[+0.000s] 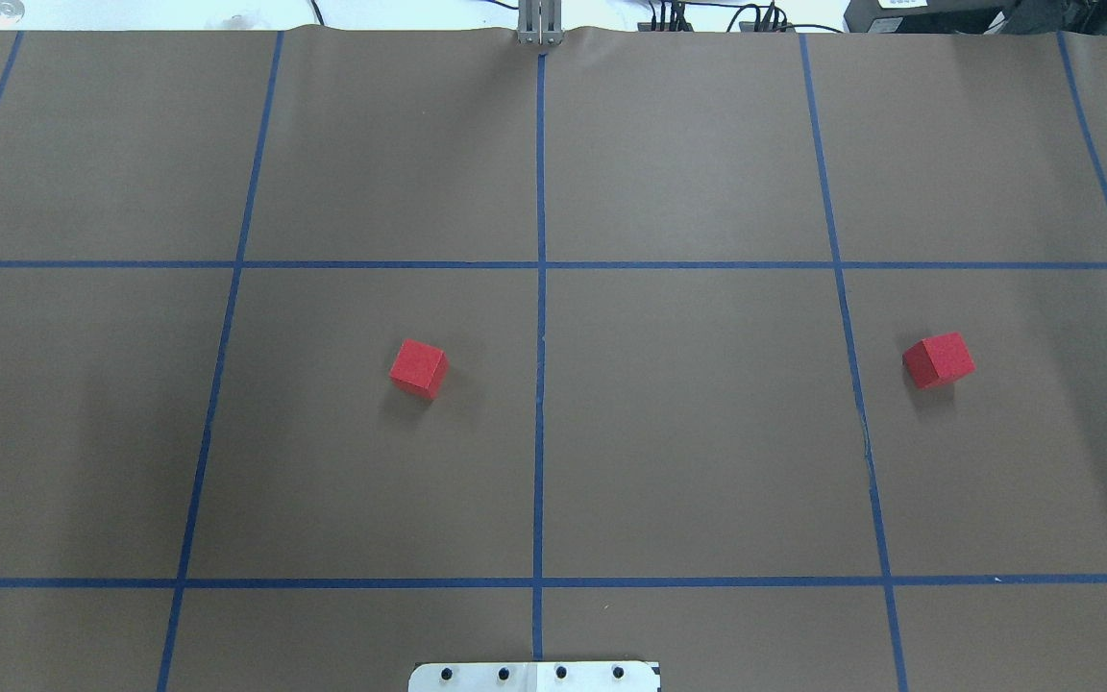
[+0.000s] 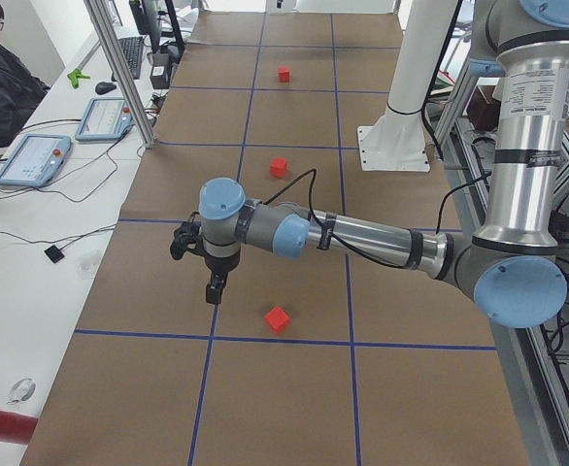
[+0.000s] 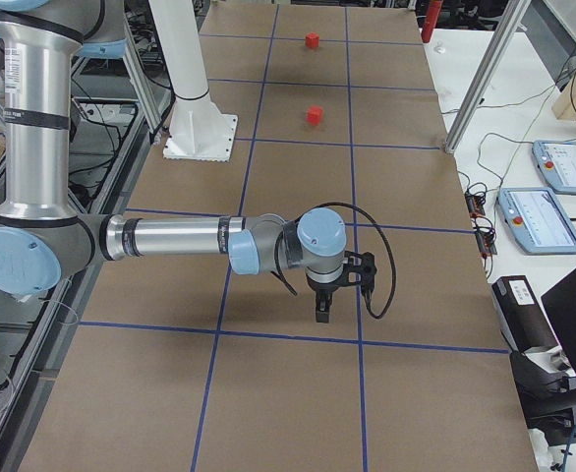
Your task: Form red blocks into L shape at center
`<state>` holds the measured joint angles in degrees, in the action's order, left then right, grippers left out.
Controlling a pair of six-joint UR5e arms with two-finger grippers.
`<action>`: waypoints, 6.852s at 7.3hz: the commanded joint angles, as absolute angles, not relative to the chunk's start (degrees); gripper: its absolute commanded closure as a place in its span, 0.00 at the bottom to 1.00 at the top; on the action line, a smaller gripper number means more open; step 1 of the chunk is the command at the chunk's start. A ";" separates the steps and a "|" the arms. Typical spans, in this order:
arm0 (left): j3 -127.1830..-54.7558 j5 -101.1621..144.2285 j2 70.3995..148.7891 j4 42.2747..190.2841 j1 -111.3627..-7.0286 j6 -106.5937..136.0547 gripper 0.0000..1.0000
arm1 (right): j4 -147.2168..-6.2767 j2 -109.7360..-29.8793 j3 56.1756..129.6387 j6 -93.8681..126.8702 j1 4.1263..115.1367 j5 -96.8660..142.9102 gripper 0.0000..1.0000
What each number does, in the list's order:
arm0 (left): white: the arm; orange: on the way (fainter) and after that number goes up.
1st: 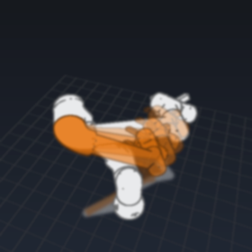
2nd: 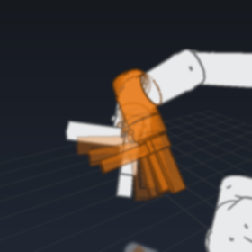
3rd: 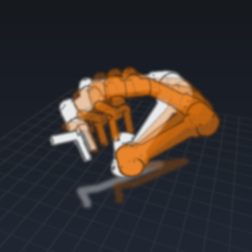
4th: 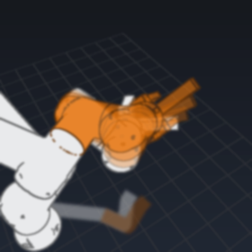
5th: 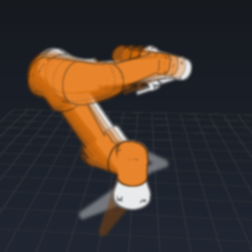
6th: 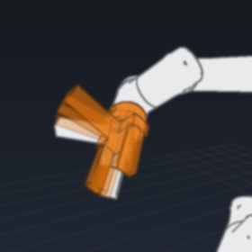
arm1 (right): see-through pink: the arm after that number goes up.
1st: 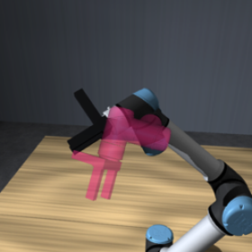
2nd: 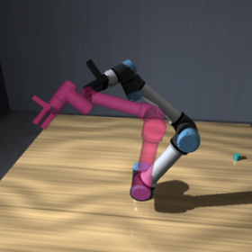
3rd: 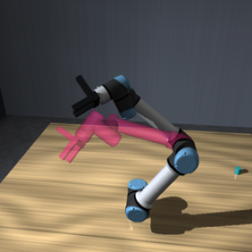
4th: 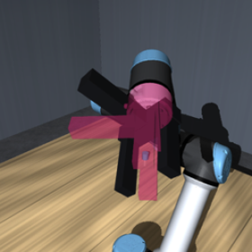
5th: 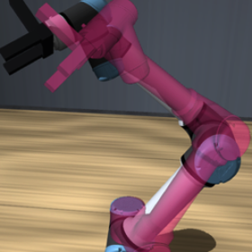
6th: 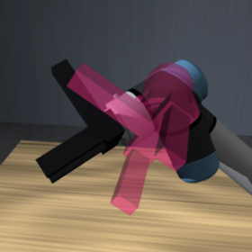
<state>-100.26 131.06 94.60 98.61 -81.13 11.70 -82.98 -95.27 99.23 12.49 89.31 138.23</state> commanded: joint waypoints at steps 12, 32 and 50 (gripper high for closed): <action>-100.56 100.67 120.06 103.89 -30.26 60.50 0.00 | -83.14 -92.90 98.62 13.10 87.45 138.52 0.01; -77.46 99.75 143.33 97.21 -30.76 66.80 1.00 | -82.88 -92.29 98.35 13.27 87.45 138.34 0.01; -87.42 105.79 139.26 91.94 -39.96 62.34 0.00 | -72.09 -90.20 99.22 19.99 74.41 134.68 0.01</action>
<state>-83.75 102.66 142.39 93.68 -36.10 66.37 -75.11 -91.83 98.72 15.57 80.03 137.29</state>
